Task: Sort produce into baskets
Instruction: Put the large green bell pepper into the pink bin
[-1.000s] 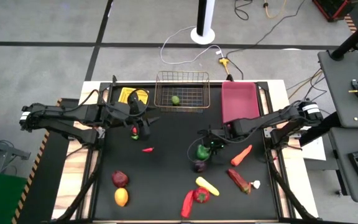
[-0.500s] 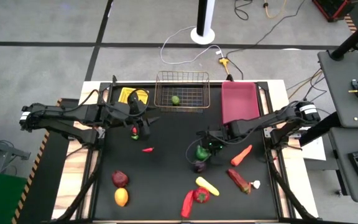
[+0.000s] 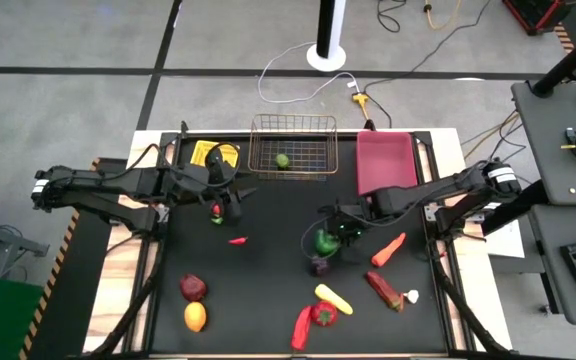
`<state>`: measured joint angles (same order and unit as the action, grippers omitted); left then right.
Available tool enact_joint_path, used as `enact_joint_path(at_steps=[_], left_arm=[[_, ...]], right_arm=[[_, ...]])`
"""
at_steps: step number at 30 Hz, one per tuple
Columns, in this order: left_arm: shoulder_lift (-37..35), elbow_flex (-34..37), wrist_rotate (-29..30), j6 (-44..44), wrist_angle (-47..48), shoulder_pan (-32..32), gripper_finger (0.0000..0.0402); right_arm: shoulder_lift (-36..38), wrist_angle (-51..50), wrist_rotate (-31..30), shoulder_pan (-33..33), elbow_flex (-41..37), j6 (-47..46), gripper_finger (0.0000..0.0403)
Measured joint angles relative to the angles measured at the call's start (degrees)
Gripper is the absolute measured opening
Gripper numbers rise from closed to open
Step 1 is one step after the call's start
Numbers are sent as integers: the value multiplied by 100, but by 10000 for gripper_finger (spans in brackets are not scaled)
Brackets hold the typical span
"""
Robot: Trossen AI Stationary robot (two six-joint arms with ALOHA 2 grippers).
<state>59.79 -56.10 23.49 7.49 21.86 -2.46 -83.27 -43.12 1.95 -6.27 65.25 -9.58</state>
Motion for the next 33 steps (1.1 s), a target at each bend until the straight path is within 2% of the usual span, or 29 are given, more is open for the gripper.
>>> enact_joint_path(at_steps=[5, 10, 19, 25, 33], left_arm=[[0, 0, 0, 0, -25, 0, 200], [0, 0, 0, 1, -27, -1, 200], [0, 0, 0, 4, -199, 0, 200], [0, 0, 0, 21, -325, -1, 200], [0, 0, 0, 52, -347, 0, 200]], right_arm=[[91, -851, -1, 297, 517, 76, 19], [221, -1583, -1, 899, 870, 499, 18], [954, -1957, 133, 2417, 783, 1169, 18], [1463, -2092, 96, 3367, 753, 1147, 18], [1811, -2097, -46, 4304, 492, 614, 18]])
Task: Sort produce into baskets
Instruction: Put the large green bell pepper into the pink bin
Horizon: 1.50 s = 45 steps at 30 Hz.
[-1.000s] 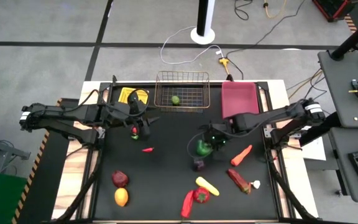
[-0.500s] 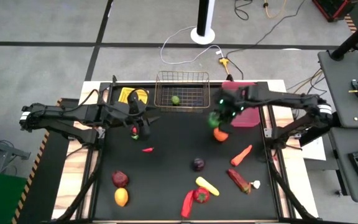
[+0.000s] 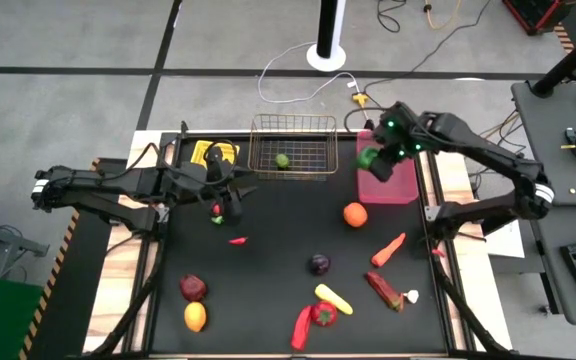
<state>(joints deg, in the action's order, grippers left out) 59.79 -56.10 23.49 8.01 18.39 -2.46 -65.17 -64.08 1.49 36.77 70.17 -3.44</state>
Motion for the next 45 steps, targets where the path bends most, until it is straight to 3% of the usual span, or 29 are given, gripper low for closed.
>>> enact_joint_path(at_steps=[9, 19, 31, 40, 45], left_arm=[[0, 0, 0, 0, 0, 0, 200], [0, 0, 0, -34, -33, 0, 200], [0, 0, 0, -62, -33, -1, 200], [0, 0, 0, -99, -31, 0, 200], [0, 0, 0, -108, -31, -1, 200]], right_arm=[[-31, 184, -128, 844, -602, -44, 18], [-332, 1799, -152, 1503, -1396, -212, 19], [-1356, 2306, -131, 1720, -1322, -208, 22], [-1526, 2535, -131, 1717, -1320, -254, 26], [-1521, 2609, -154, 1729, -1318, -321, 59]])
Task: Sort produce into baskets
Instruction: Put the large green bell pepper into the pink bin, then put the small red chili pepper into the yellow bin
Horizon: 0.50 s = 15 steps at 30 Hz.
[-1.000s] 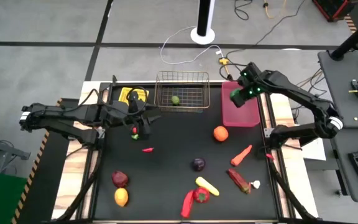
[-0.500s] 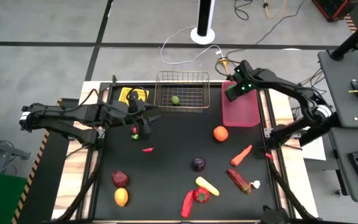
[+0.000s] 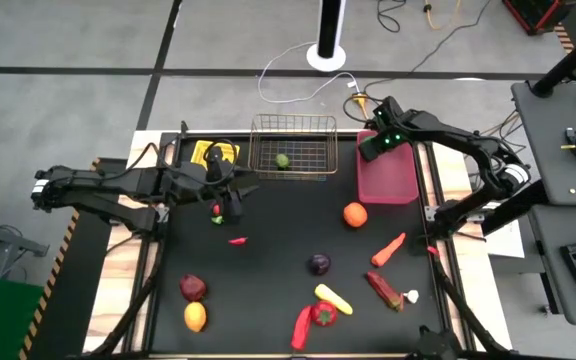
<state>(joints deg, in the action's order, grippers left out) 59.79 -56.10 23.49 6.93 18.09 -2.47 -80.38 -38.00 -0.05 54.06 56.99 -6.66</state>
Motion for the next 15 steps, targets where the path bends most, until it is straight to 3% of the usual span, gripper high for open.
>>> enact_joint_path(at_steps=[8, 15], left_arm=[[0, 0, 0, 0, 2, -1, 200], [-2, 138, -2, 136, -2, 1, 200]], right_arm=[[97, -16, -10, -2, 14, -22, 119], [651, -68, -7, -4, 306, -184, 145]])
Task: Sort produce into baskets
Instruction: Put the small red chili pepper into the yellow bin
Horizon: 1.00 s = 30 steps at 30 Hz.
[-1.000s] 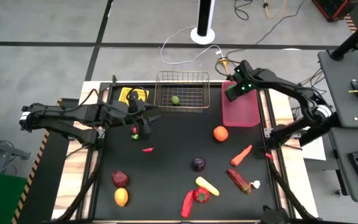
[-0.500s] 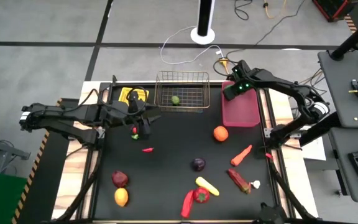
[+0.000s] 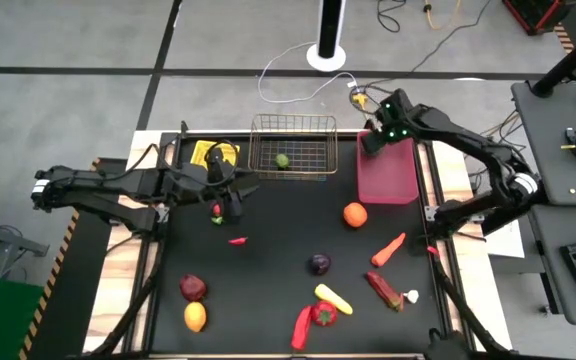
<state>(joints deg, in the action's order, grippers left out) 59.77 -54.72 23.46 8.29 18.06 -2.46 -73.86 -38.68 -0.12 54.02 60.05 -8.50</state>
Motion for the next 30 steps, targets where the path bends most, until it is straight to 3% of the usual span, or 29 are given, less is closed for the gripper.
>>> enact_joint_path(at_steps=[8, 19, 23, 30], left_arm=[[0, 349, -193, 623, 157, -22, 200], [18, 387, -1515, 1495, 1530, -60, 200], [133, 387, -1986, 1496, 1642, -122, 200], [522, 387, -2006, 1485, 1708, -380, 200]], right_arm=[[916, -132, 580, -633, 61, -267, 136], [1729, -131, 596, -2956, -200, -775, 119], [1754, -131, 165, -3839, -250, -998, 118], [1668, -135, -641, -5168, -258, -1347, 118]])
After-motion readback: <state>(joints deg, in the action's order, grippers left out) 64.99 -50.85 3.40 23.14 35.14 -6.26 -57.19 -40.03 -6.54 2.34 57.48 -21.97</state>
